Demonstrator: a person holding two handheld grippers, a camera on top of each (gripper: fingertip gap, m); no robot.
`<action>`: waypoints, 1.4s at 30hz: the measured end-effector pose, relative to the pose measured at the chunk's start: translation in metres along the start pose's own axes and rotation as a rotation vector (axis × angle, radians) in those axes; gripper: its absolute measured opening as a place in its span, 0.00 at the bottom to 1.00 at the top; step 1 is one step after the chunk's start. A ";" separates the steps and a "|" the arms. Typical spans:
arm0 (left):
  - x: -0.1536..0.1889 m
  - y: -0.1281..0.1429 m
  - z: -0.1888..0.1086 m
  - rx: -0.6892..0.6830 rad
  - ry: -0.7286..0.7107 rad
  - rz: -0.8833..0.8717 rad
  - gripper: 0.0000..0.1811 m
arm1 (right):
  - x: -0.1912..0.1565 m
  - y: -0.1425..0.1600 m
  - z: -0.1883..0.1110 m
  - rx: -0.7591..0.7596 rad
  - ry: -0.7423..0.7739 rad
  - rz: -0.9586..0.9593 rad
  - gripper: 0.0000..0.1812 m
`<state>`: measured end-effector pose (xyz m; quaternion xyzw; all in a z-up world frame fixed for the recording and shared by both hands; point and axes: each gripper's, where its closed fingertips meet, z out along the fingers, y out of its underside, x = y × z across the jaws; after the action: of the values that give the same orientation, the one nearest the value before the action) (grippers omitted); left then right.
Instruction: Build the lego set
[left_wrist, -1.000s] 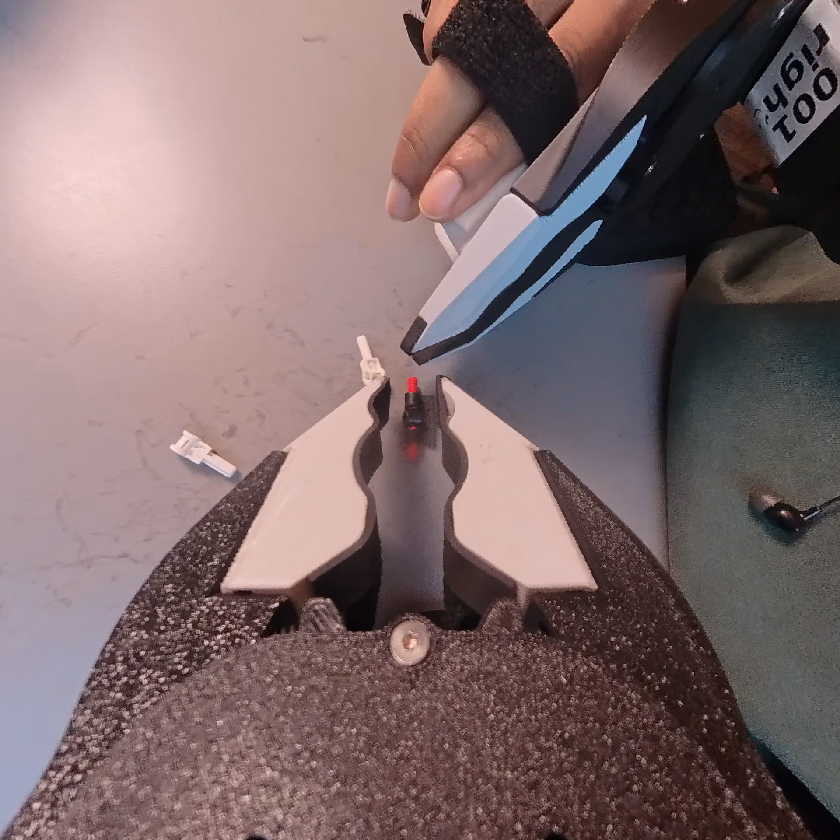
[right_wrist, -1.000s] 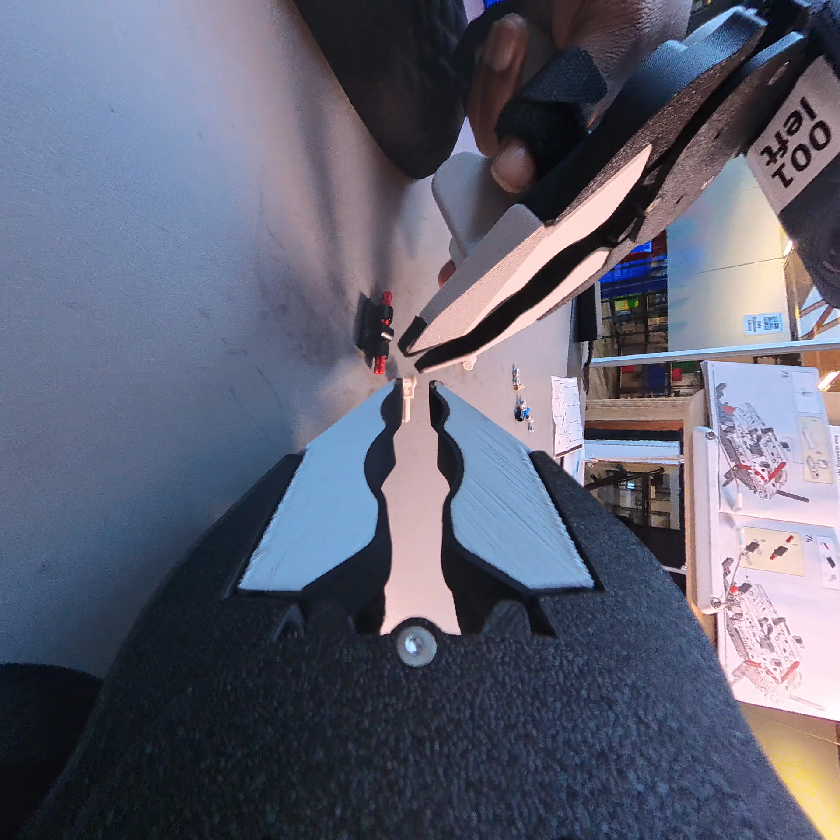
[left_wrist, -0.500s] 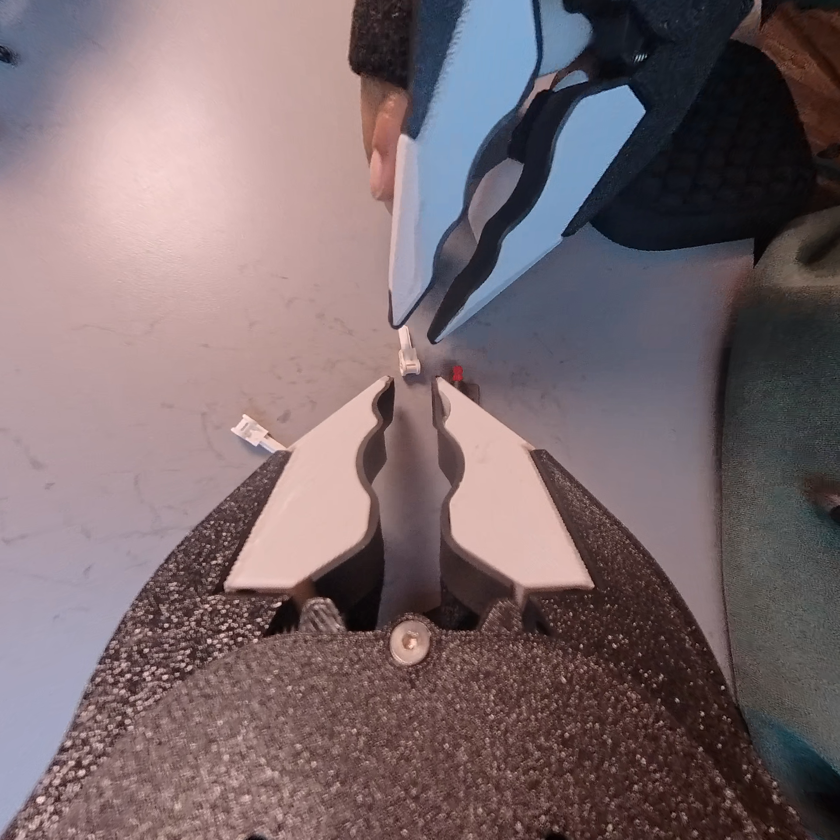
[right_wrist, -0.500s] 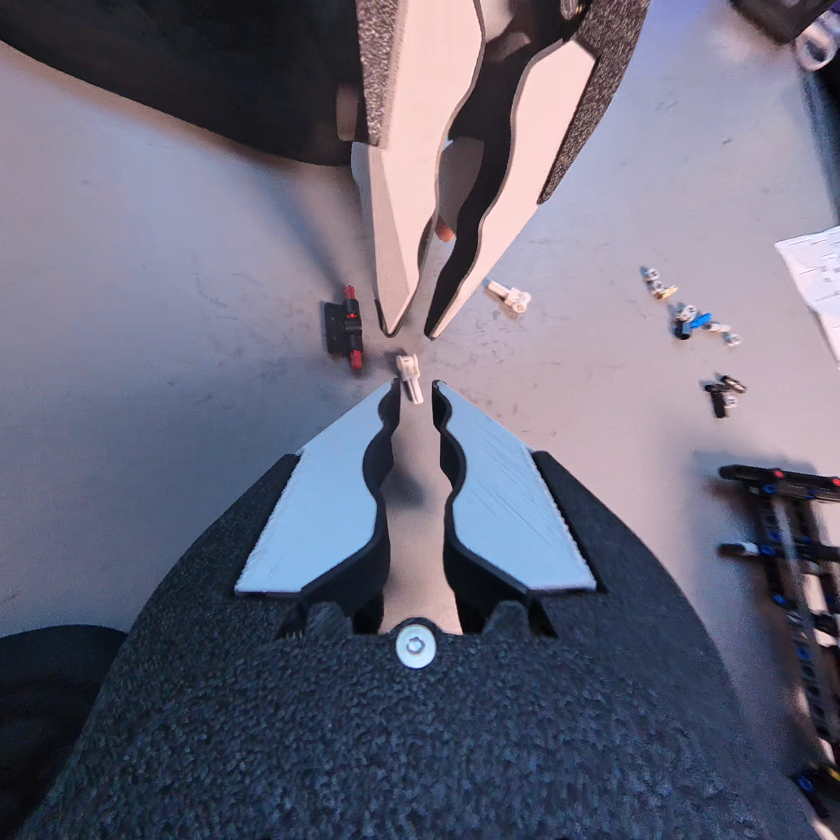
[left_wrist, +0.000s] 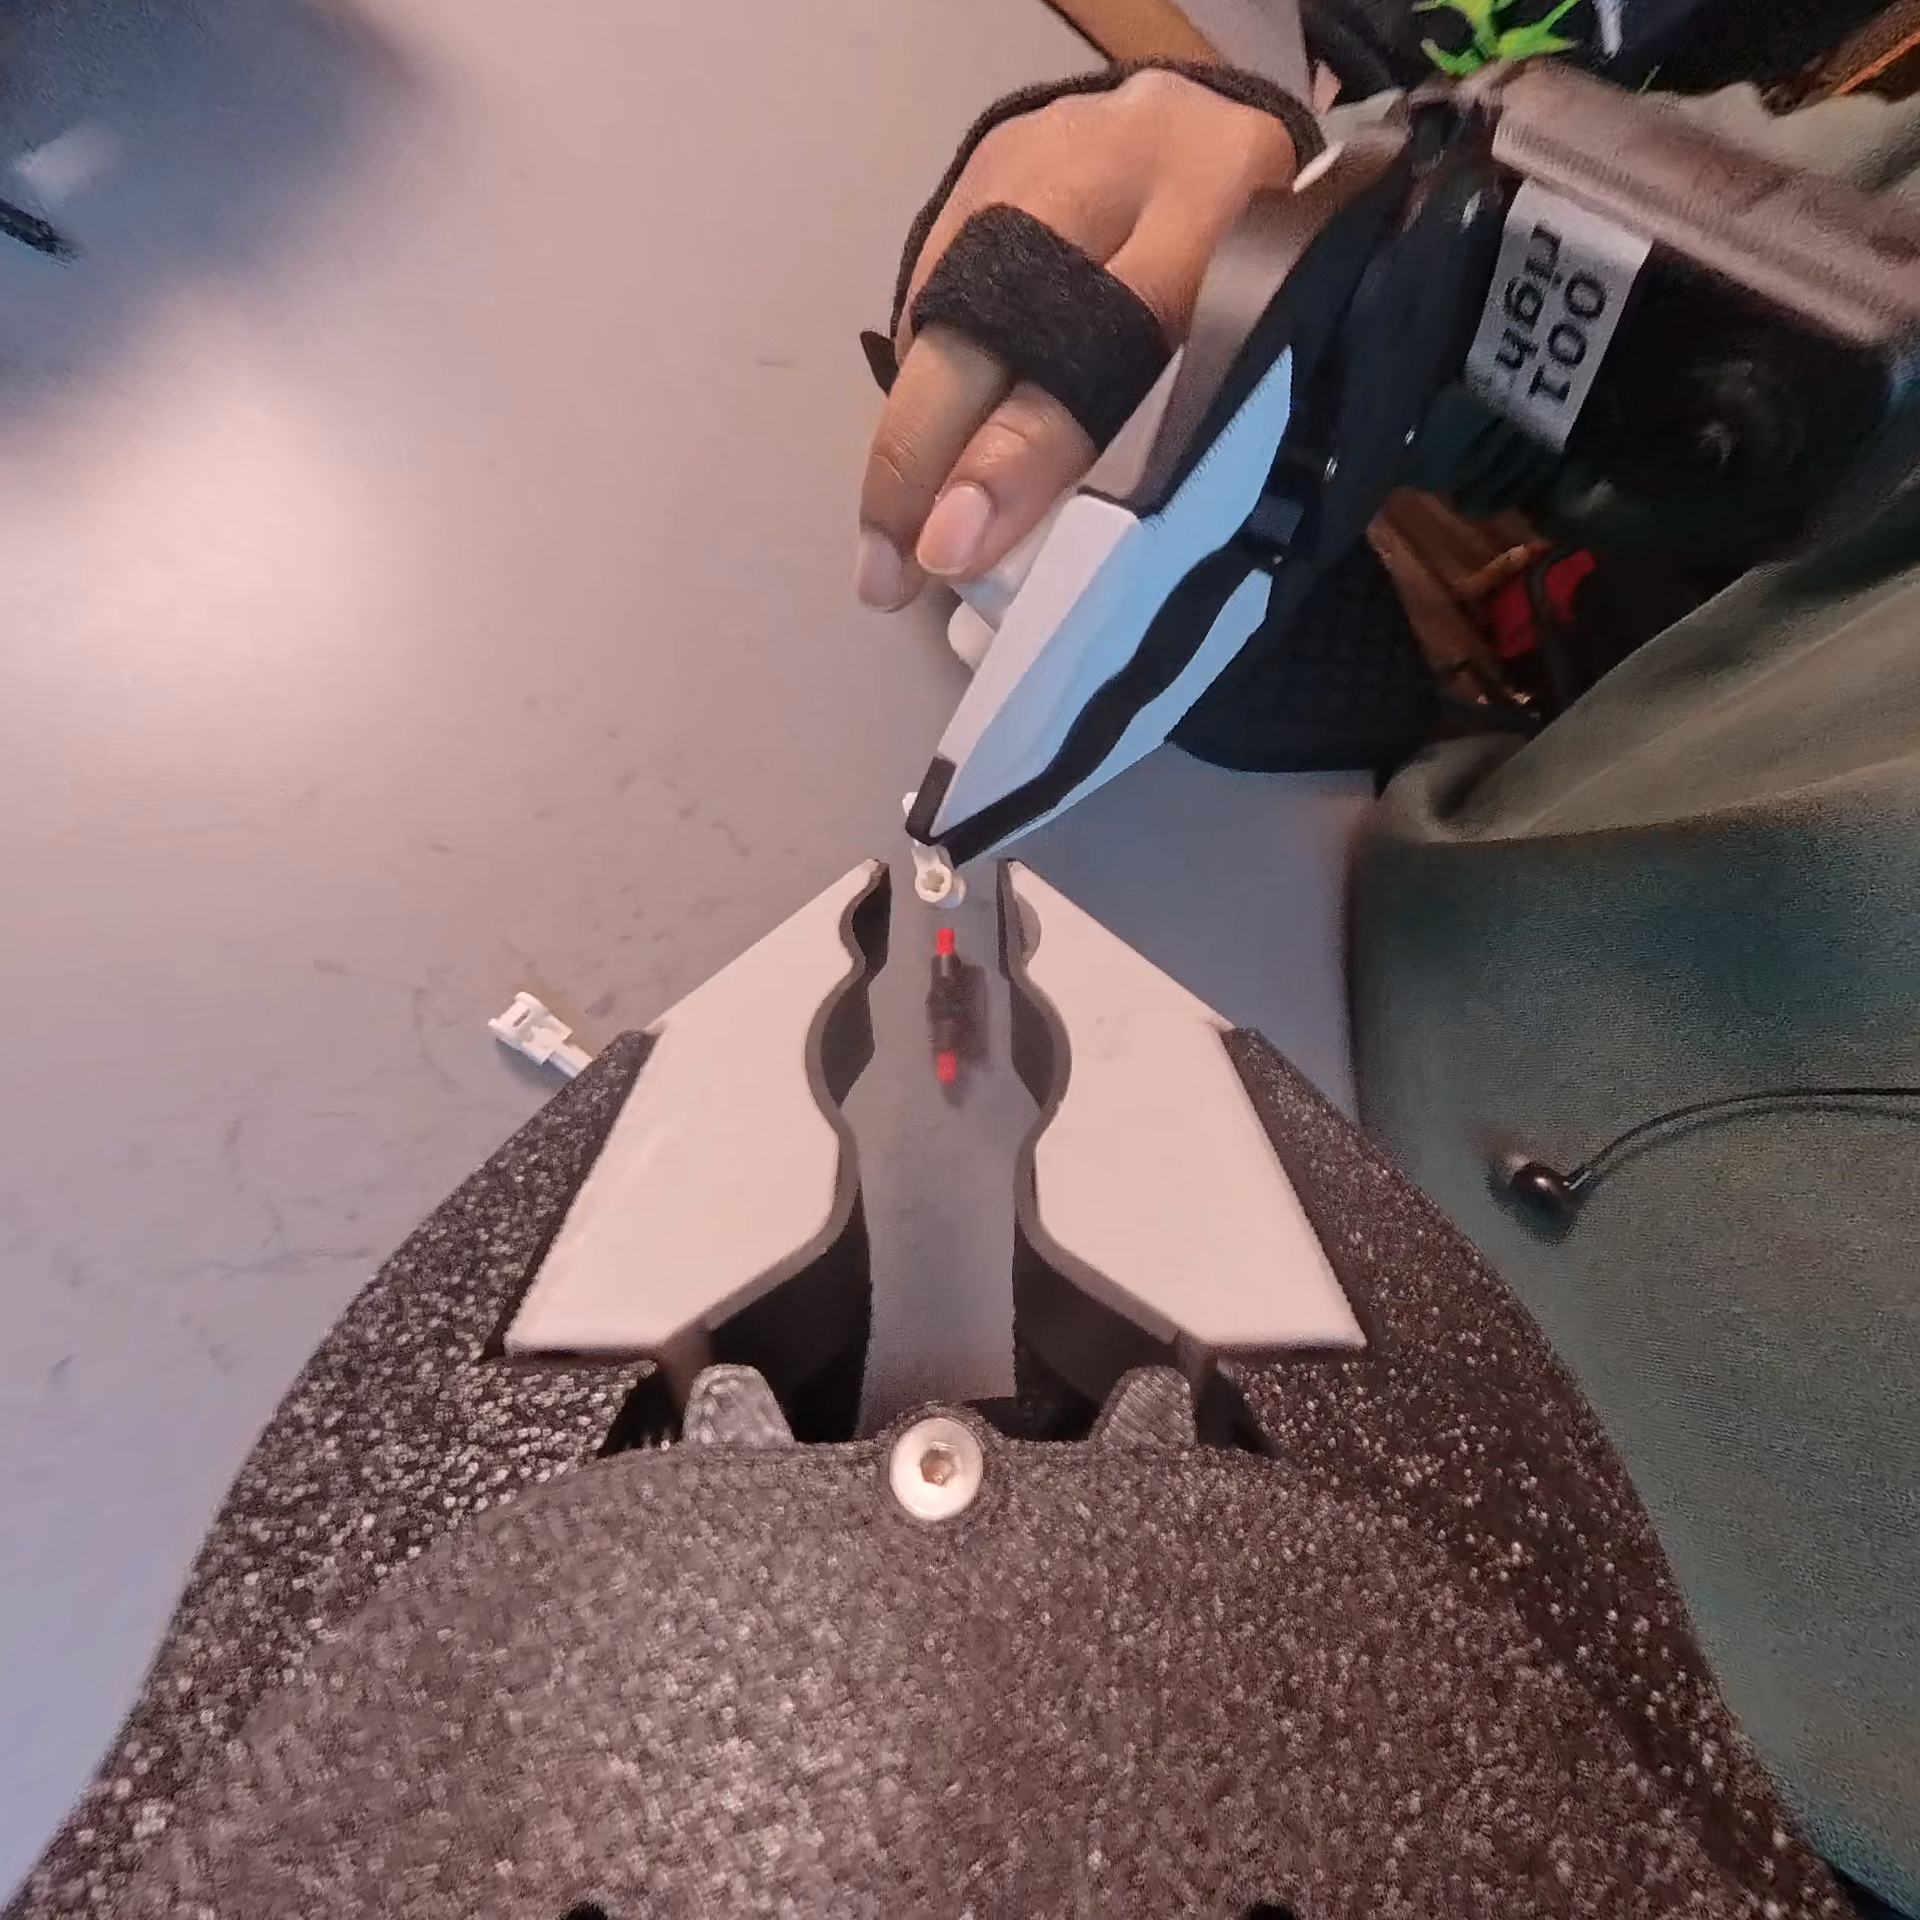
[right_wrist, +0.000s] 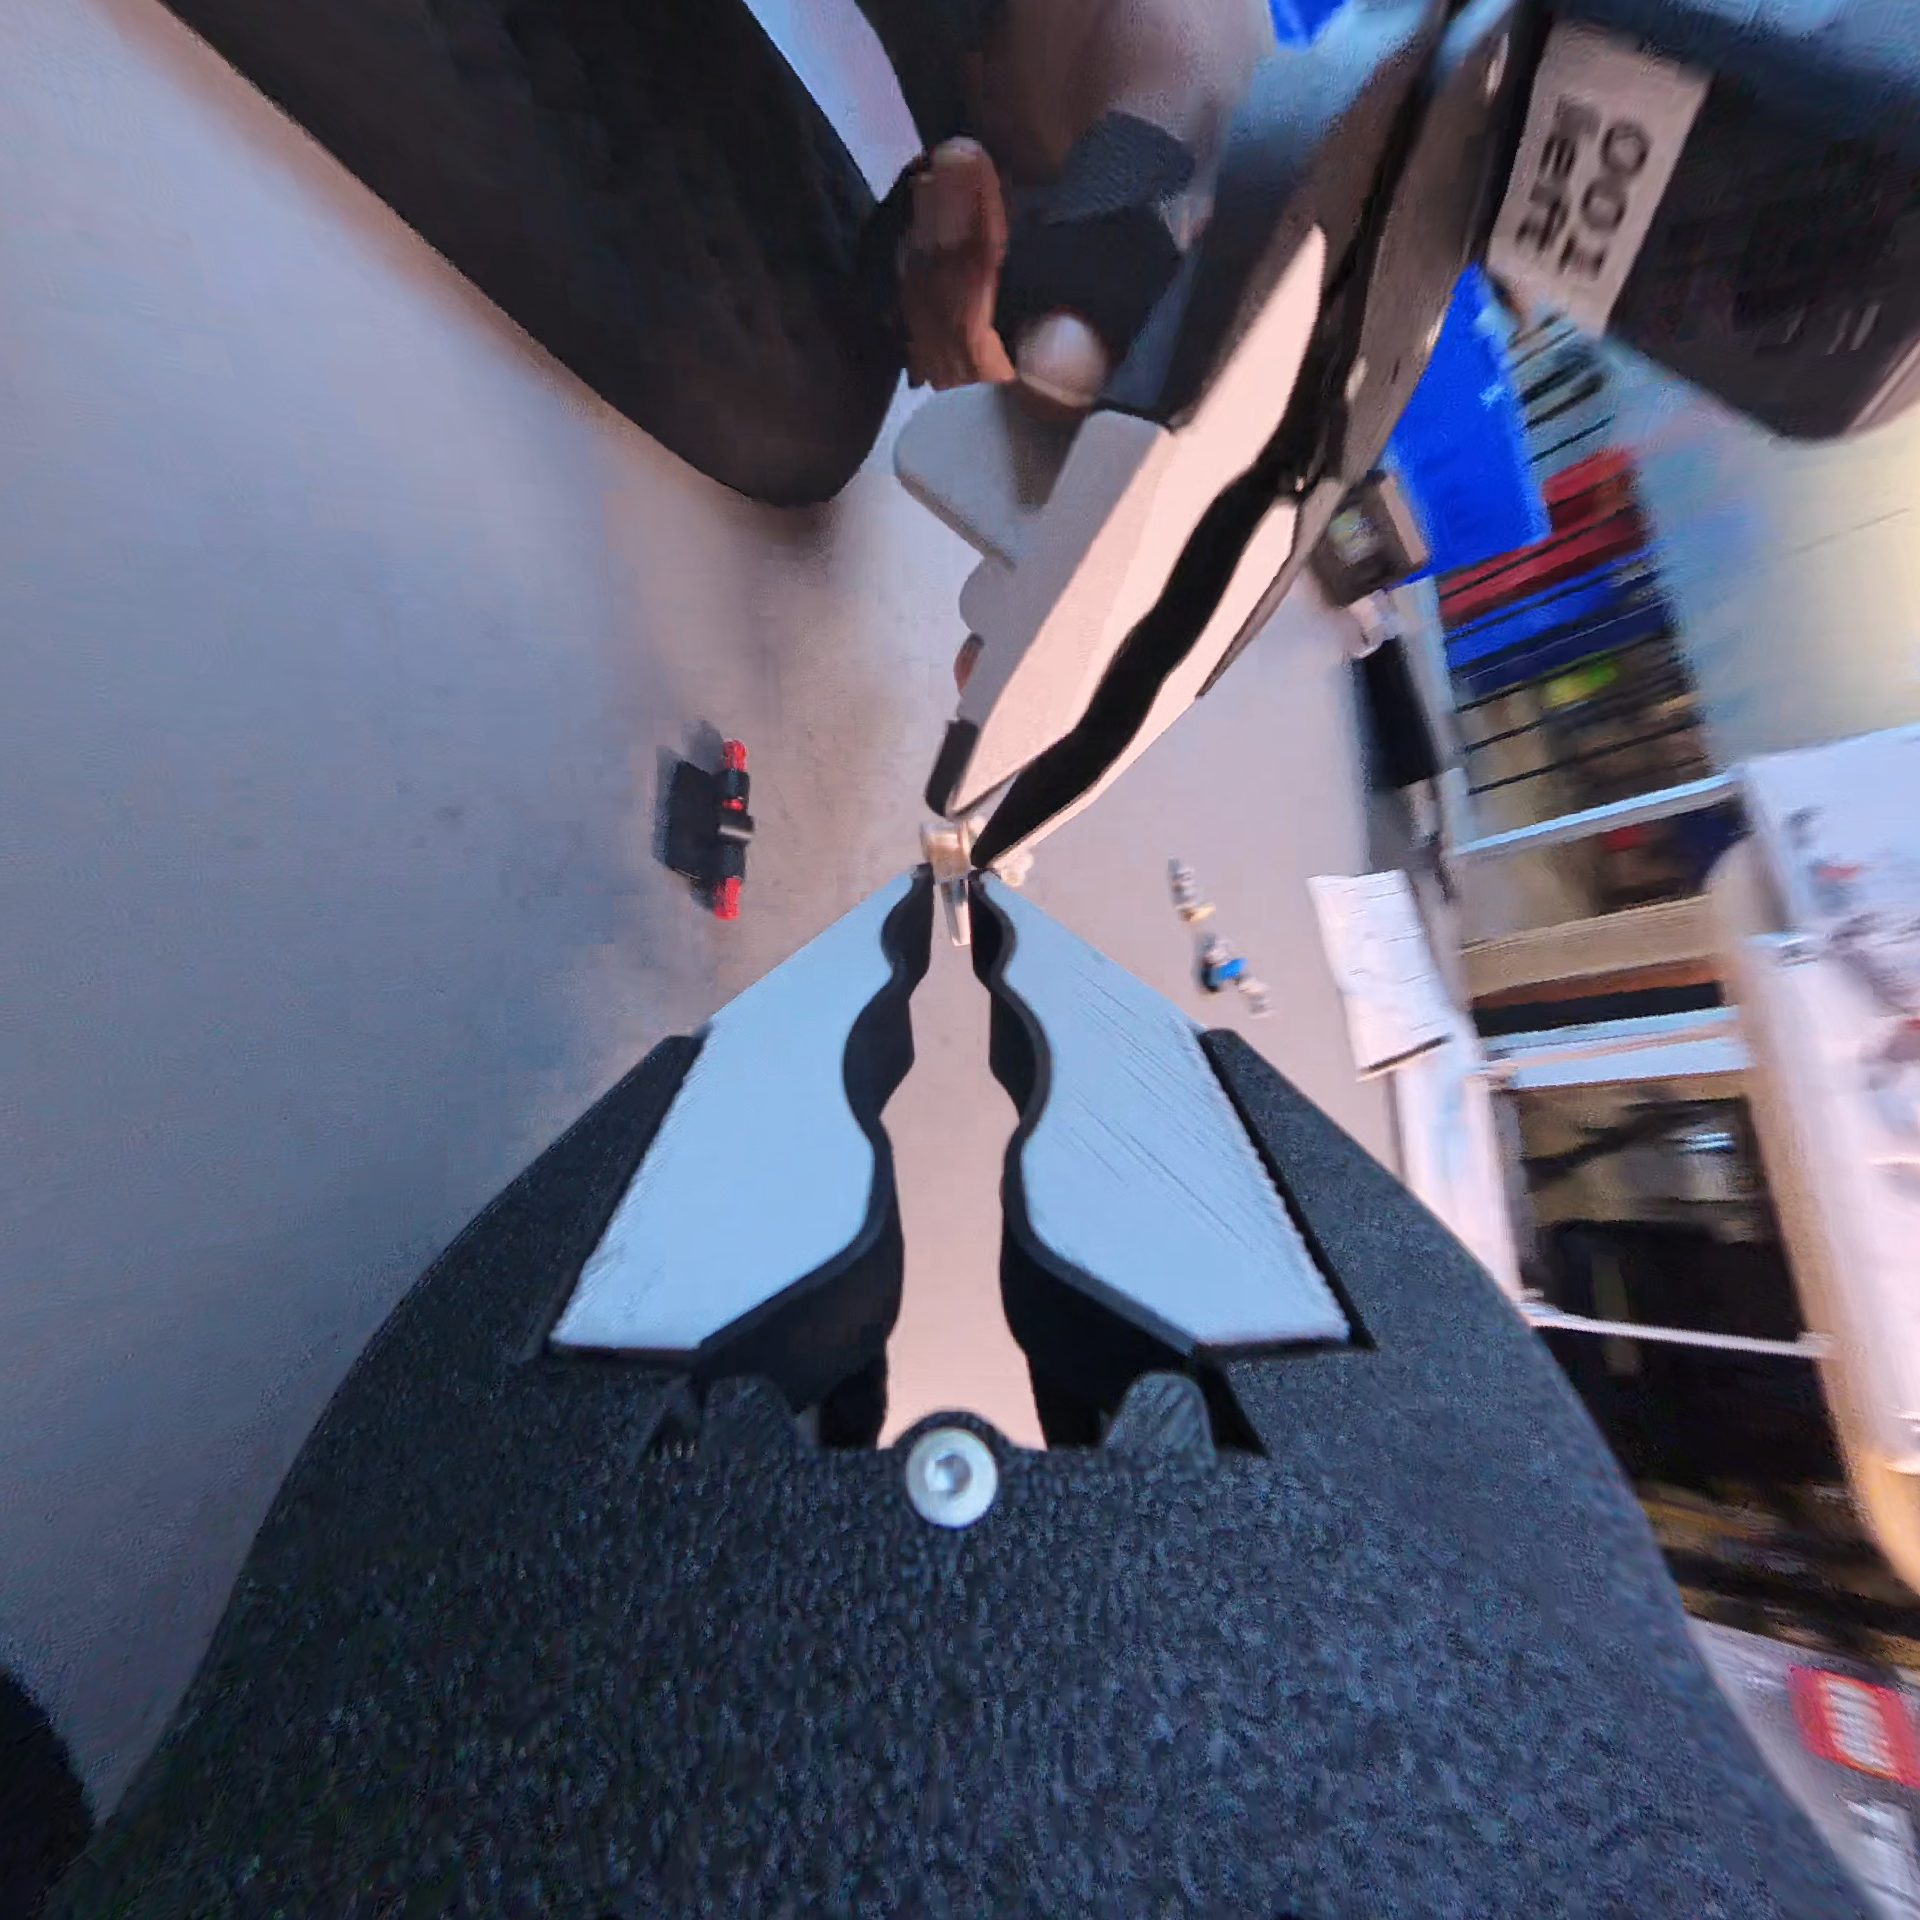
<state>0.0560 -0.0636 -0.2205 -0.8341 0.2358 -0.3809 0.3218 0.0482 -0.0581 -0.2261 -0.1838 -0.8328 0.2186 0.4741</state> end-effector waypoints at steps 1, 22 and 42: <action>0.003 -0.003 -0.001 0.014 0.016 -0.003 0.08 | 0.001 -0.003 -0.002 0.004 0.034 -0.060 0.03; 0.018 -0.018 -0.004 0.005 -0.323 0.567 0.02 | 0.023 -0.019 -0.039 0.173 0.012 0.470 0.10; -0.016 0.027 0.044 -0.290 -0.247 0.374 0.03 | -0.039 0.032 -0.002 -0.088 -0.689 0.338 0.03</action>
<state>0.0773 -0.0563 -0.2698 -0.8536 0.3968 -0.1722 0.2901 0.0724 -0.0512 -0.2701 -0.2545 -0.9099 0.3066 0.1153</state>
